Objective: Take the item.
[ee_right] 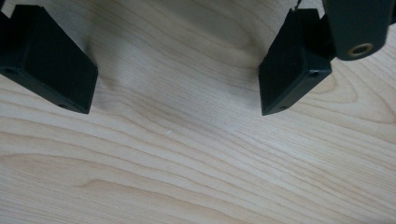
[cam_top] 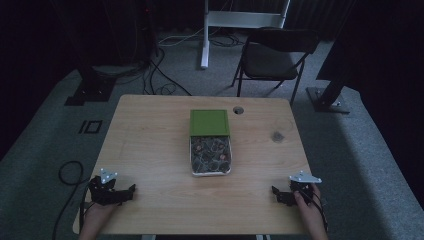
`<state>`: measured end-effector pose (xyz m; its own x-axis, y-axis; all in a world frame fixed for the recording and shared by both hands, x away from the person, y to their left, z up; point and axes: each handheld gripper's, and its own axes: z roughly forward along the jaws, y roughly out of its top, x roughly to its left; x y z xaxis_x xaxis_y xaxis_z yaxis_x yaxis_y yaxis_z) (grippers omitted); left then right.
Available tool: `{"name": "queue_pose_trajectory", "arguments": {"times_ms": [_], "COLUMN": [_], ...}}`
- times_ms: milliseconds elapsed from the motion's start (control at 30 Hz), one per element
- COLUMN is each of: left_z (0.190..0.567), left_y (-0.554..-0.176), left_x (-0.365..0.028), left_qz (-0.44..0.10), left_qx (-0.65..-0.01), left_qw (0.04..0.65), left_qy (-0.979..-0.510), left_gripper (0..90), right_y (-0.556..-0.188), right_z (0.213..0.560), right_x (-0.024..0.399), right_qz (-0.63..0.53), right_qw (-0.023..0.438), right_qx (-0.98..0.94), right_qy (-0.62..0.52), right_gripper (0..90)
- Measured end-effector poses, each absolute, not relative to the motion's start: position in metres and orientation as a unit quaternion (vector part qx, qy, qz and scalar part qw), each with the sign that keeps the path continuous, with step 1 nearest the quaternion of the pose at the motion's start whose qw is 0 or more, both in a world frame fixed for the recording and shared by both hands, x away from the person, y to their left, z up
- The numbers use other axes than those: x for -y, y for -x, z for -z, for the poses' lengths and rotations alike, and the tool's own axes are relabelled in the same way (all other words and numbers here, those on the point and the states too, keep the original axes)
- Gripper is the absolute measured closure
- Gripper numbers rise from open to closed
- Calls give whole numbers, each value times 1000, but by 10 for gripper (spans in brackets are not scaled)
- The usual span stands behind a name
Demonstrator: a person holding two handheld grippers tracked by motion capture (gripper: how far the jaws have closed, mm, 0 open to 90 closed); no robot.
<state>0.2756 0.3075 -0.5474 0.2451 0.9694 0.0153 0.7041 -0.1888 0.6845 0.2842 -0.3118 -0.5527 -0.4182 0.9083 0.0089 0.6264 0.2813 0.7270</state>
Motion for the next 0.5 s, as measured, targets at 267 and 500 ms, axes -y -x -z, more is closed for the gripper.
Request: {"name": "queue_pose_trajectory", "arguments": {"times_ms": [267, 500], "left_z": [547, 547], "left_y": [-276, -278], "left_x": [-306, -304], "left_qz": [-236, -243], "left_qx": [-581, -599], "left_qw": [283, 278], "left_qy": [-726, -711], "left_gripper": [2, 2], "right_y": [-284, -284], "right_z": [553, 553], "right_x": [312, 312], "right_qz": [-335, -335], "right_qw": [211, 211], "right_qx": [-771, -771], "right_qy": [-499, -499], "right_gripper": [116, 116]}}
